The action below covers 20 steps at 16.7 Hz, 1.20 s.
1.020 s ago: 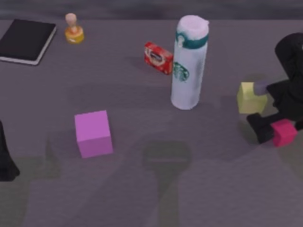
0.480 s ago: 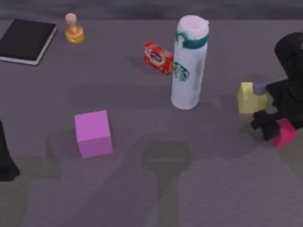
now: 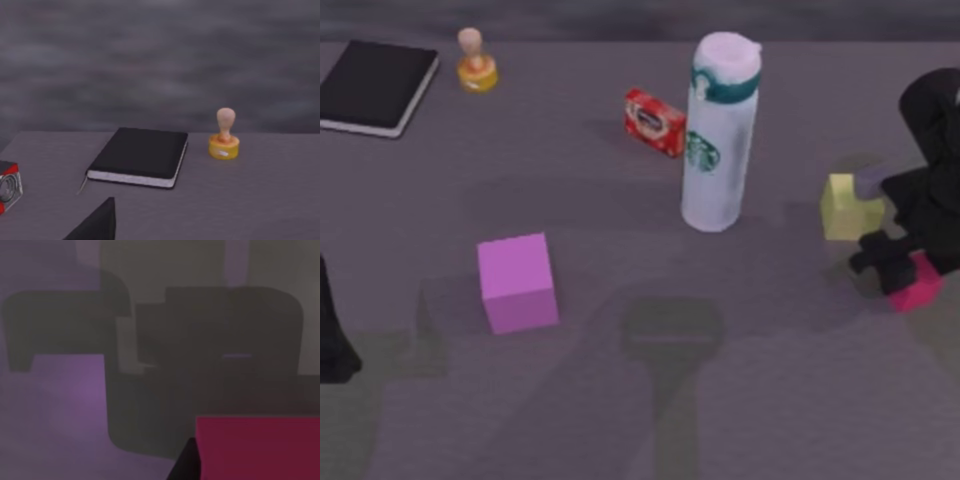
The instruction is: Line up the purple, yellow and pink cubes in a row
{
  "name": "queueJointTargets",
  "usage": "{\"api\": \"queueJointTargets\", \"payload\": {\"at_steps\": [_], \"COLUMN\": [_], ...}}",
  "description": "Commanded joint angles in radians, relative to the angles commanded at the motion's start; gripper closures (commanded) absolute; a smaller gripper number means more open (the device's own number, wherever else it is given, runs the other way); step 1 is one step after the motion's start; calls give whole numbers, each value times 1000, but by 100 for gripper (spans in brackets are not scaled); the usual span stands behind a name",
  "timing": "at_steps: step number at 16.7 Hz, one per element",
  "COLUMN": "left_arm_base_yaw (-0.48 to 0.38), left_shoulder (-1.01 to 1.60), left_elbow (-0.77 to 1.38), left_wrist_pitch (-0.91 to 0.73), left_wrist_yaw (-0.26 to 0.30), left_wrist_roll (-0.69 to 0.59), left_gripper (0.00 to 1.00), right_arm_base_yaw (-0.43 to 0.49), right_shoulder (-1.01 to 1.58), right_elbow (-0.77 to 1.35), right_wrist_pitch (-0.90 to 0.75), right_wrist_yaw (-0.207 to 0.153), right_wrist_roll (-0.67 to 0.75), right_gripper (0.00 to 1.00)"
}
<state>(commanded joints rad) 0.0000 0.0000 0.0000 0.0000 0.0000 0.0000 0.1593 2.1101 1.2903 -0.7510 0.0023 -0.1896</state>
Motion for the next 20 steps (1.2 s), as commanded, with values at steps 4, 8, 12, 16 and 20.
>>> {"api": "queueJointTargets", "payload": {"at_steps": [4,8,12,16,20], "left_arm_base_yaw": [0,0,0,0,0], "left_shoulder": [0,0,0,0,0], "left_elbow": [0,0,0,0,0], "left_wrist_pitch": [0,0,0,0,0], "left_wrist_yaw": [0,0,0,0,0], "left_wrist_roll": [0,0,0,0,0], "left_gripper": [0,0,0,0,0], "right_arm_base_yaw": [0,3,7,2,53], "right_shoulder": [-45,-93,-142,-139,-146], "right_elbow": [26,100,159,158,152], "right_wrist_pitch": [-35,-165,-266,-265,-273], "right_wrist_yaw": [-7,-8,-8,-8,-6], "right_wrist_roll": [4,4,3,4,74], "right_gripper": [100,100,100,100,100]}}
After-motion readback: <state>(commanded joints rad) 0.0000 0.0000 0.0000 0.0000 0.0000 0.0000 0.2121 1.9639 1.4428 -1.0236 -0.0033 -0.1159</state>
